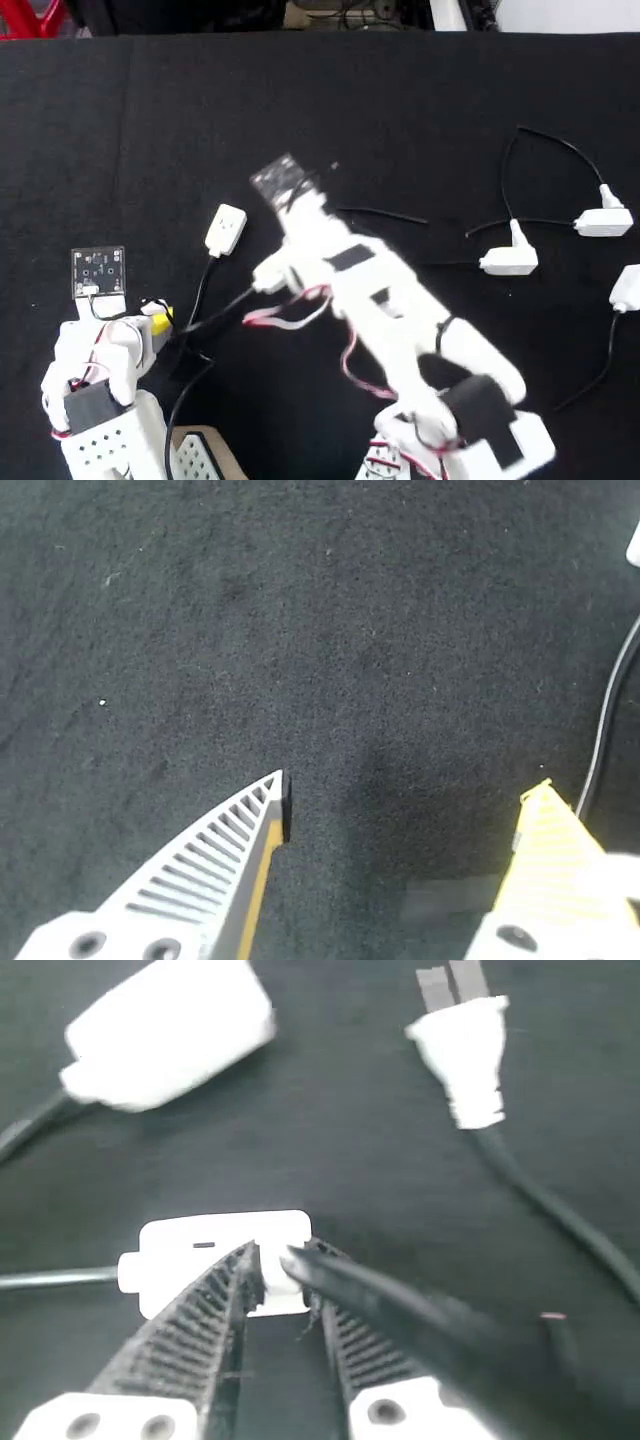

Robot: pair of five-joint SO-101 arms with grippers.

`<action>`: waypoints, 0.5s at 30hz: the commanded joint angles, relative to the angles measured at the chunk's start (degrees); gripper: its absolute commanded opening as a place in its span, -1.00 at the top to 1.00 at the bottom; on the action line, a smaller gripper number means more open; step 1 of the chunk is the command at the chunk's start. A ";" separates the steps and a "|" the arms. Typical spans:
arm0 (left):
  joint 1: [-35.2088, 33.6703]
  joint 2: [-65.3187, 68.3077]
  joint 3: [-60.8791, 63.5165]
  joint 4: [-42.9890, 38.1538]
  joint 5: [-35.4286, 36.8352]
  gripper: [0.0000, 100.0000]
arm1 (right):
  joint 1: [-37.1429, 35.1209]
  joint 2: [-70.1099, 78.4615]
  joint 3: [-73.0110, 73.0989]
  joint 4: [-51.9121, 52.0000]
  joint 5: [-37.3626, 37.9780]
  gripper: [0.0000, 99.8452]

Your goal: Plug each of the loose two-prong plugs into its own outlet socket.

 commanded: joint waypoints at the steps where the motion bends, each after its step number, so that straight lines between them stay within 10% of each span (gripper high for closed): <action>1: -0.48 -0.35 -0.13 0.00 -0.88 0.29 | 6.33 3.74 -5.76 0.53 1.93 0.98; 15: -0.48 -0.35 -0.04 -0.35 -0.88 0.29 | 11.16 14.20 -18.51 5.54 2.73 0.79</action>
